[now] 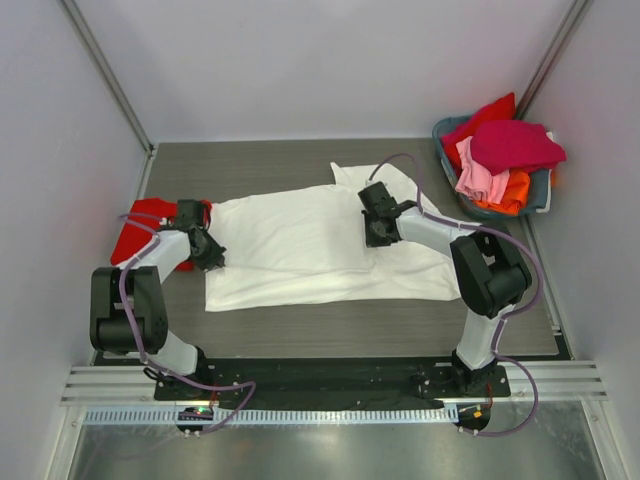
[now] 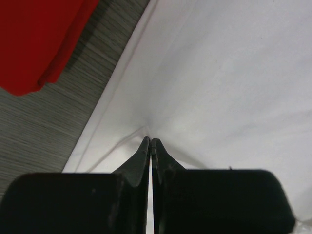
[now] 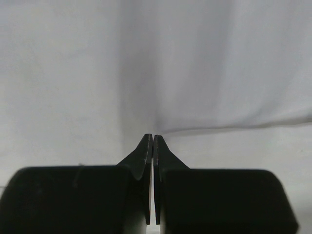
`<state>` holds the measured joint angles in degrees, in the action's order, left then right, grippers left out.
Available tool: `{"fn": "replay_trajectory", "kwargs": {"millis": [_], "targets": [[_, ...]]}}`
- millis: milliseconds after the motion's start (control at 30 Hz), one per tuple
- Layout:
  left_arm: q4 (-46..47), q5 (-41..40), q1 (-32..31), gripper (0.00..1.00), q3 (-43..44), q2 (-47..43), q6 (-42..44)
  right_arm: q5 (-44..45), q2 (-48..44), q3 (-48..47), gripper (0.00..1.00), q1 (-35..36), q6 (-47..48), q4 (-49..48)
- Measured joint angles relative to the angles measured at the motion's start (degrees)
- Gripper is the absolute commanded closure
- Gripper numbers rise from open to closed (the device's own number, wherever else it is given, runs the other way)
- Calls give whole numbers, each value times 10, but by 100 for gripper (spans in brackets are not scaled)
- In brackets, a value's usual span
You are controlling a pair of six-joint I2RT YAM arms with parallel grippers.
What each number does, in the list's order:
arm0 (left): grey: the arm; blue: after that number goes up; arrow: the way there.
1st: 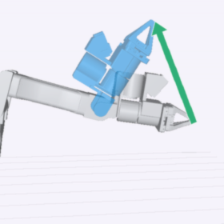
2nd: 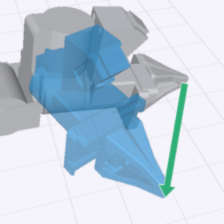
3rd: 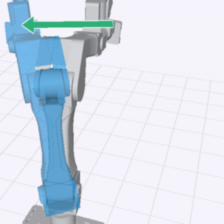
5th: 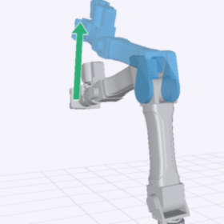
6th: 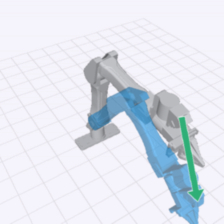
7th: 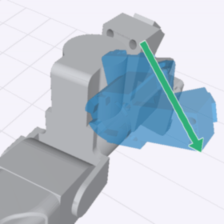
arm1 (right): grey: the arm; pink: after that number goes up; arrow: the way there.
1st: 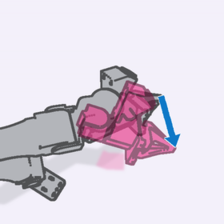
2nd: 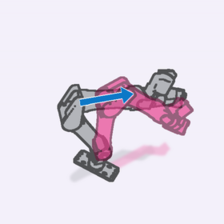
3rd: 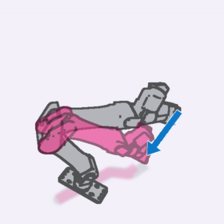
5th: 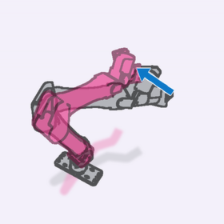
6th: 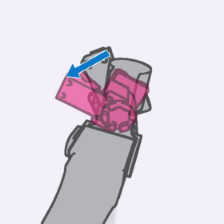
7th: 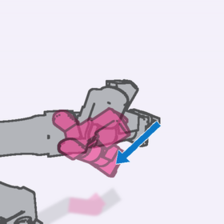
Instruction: Fold and stack the t-shirts
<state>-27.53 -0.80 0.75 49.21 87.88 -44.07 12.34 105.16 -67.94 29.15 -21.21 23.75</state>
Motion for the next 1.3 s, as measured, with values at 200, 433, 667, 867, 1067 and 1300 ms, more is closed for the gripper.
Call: {"fn": "replay_trajectory", "kwargs": {"millis": [200,433,667,867,1067,1300], "targets": [[-31,-21,0,100,6,-26,0,7,-17,-1,99,0,-4,-2],[-52,-22,0,100,16,-44,-2,22,-17,-7,99,-2,-14,-3],[-70,-22,0,100,16,-65,-4,26,-21,-17,99,-5,-17,-3],[-73,-26,0,100,15,-94,-7,27,-28,-28,99,-7,-17,-3],[-73,-43,1,100,7,-136,-17,26,-28,-33,99,-7,-17,-3],[-69,-48,17,100,-13,-138,-28,26,-28,-40,99,-7,-17,-1]]}}
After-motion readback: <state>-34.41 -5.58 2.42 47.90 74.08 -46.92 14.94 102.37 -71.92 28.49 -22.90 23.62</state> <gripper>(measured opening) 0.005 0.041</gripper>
